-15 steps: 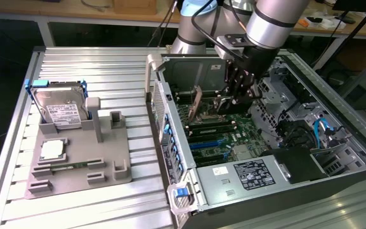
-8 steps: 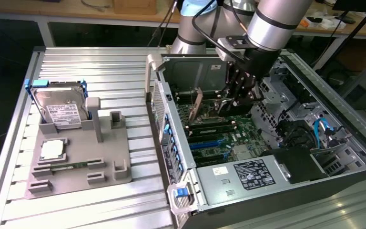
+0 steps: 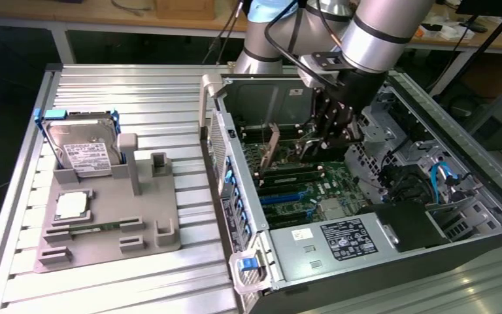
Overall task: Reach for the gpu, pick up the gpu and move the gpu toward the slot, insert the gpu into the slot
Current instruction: 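Insert the gpu into the slot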
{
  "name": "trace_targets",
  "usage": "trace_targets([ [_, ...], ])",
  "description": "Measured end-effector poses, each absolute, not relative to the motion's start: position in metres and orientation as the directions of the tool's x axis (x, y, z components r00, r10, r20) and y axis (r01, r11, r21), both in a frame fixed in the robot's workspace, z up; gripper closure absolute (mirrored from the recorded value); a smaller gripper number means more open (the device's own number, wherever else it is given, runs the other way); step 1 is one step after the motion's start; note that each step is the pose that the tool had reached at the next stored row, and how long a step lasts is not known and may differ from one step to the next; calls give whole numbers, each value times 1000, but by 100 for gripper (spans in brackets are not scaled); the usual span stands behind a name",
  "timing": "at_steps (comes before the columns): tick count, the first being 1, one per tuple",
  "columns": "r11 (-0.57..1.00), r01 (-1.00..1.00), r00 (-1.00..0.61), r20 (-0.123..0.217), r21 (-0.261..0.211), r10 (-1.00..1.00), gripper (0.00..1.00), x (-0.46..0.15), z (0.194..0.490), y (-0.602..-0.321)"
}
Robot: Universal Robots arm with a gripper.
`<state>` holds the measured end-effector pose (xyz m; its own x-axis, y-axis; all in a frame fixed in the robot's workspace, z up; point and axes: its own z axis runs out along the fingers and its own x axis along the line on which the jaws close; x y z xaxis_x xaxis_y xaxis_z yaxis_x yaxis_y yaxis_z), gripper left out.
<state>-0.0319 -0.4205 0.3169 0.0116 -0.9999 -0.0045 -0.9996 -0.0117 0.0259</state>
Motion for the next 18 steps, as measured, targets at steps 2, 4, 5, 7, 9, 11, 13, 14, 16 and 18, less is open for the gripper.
trace_targets([
  [2, -12, -1000, 12, -4, 26, -1000, 73, -32, 317, -423],
  [4, -12, -1000, 12, -3, 26, -1000, 73, -32, 317, -425],
  [5, -12, -1000, 12, -3, 26, -1000, 73, -32, 317, -427],
  [7, -12, -1000, 12, -2, 26, -1000, 73, -32, 317, -429],
  [9, -12, -1000, 12, -2, 26, -1000, 73, -32, 317, -432],
  [11, -12, -1000, 12, -1, 26, -1000, 73, -32, 317, -436],
  [13, -12, -1000, 12, 0, 26, -1000, 73, -32, 317, -438],
  [14, -12, -1000, 12, 0, 26, -1000, 73, -32, 317, -439],
  [16, -12, -1000, 12, 1, 26, -1000, 73, -32, 317, -441],
  [18, -12, -1000, 12, 2, 26, -1000, 73, -32, 316, -443],
])
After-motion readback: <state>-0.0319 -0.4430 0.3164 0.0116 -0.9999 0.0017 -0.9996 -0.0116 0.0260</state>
